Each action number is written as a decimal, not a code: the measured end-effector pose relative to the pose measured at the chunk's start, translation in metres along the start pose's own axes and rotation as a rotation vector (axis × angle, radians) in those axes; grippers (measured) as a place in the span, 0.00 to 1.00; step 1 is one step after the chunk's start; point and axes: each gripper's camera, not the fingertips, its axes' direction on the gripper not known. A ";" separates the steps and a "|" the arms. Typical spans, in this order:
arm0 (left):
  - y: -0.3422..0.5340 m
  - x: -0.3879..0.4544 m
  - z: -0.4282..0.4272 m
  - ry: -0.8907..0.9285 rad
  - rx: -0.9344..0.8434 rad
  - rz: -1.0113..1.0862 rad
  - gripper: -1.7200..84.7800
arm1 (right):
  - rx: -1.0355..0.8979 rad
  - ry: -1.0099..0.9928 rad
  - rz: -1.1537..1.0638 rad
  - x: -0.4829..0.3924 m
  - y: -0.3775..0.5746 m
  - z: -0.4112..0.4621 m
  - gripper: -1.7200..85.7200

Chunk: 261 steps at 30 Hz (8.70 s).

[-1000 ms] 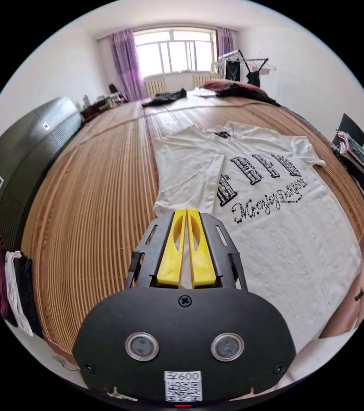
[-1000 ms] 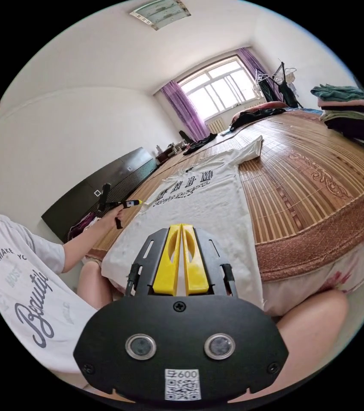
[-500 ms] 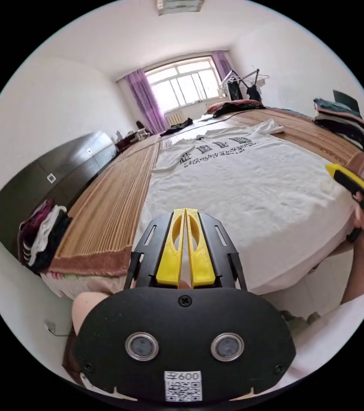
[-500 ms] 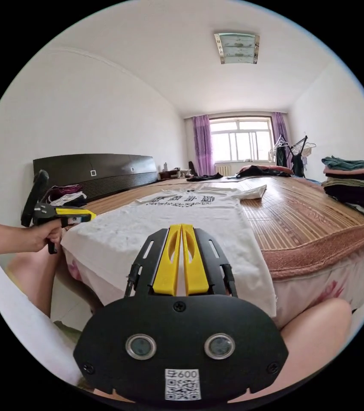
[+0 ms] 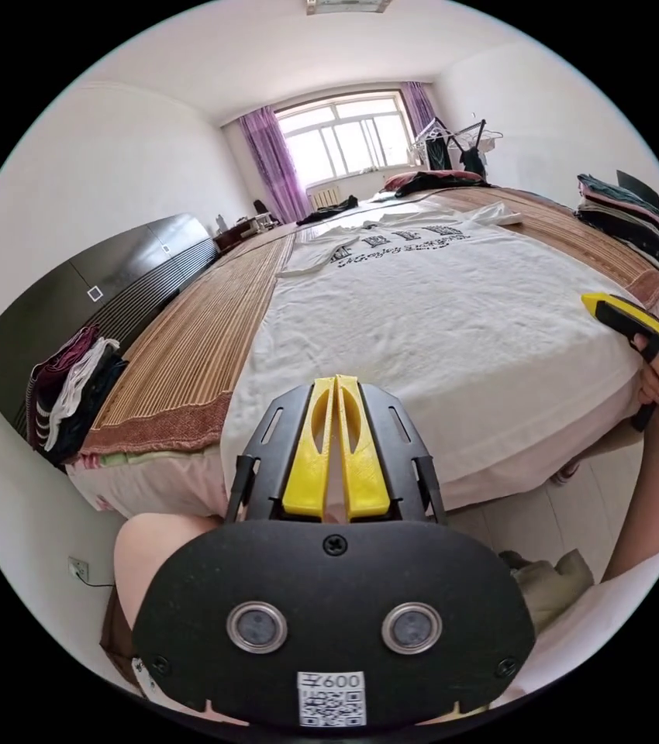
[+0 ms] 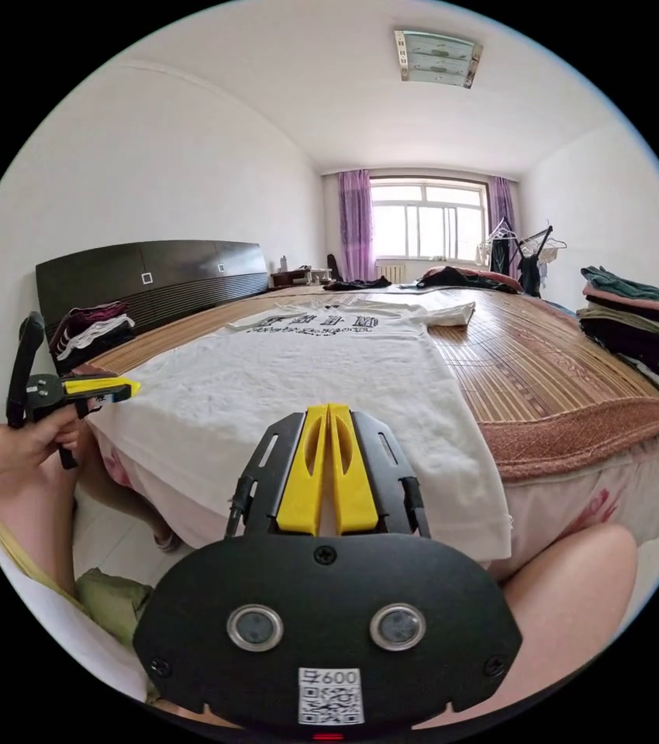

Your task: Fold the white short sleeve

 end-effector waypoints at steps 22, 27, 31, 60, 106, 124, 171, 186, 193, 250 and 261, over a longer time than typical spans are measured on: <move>0.013 -0.110 -0.017 0.205 0.357 -0.072 0.03 | 0.572 0.041 -0.061 -0.073 -0.226 -0.300 0.10; 0.009 -0.090 0.033 0.139 0.276 0.041 0.03 | 0.459 -0.002 -0.009 -0.065 -0.237 -0.272 0.10; 0.008 -0.088 0.075 0.124 0.206 0.107 0.02 | 0.277 -0.038 0.049 -0.043 -0.253 -0.226 0.11; -0.177 -0.045 0.347 0.562 0.127 0.129 0.14 | 0.494 0.420 0.181 0.121 -0.596 -0.105 0.11; -0.735 -0.312 0.675 1.176 0.038 -0.581 0.04 | 0.778 -0.102 0.466 0.227 -0.814 -0.289 0.02; -0.770 -0.388 0.682 1.144 -0.058 -0.718 0.07 | 0.784 -0.106 0.455 0.258 -0.833 -0.272 0.02; -0.797 -0.148 0.778 0.594 -0.218 0.055 0.12 | -0.124 0.118 -1.053 -0.027 -0.649 0.100 0.08; -0.735 -0.128 0.838 0.524 -0.260 0.183 0.04 | -0.121 0.229 -1.241 0.014 -0.558 0.188 0.01; -0.708 -0.127 0.886 0.496 -0.358 0.095 0.06 | -0.112 0.238 -1.275 0.049 -0.534 0.212 0.01; -0.718 -0.135 1.112 0.477 -0.096 0.093 0.03 | -0.086 0.313 -1.339 0.253 -0.520 0.239 0.01; -0.726 -0.118 1.126 0.372 -0.164 0.313 0.03 | -0.089 0.315 -1.345 0.253 -0.529 0.231 0.01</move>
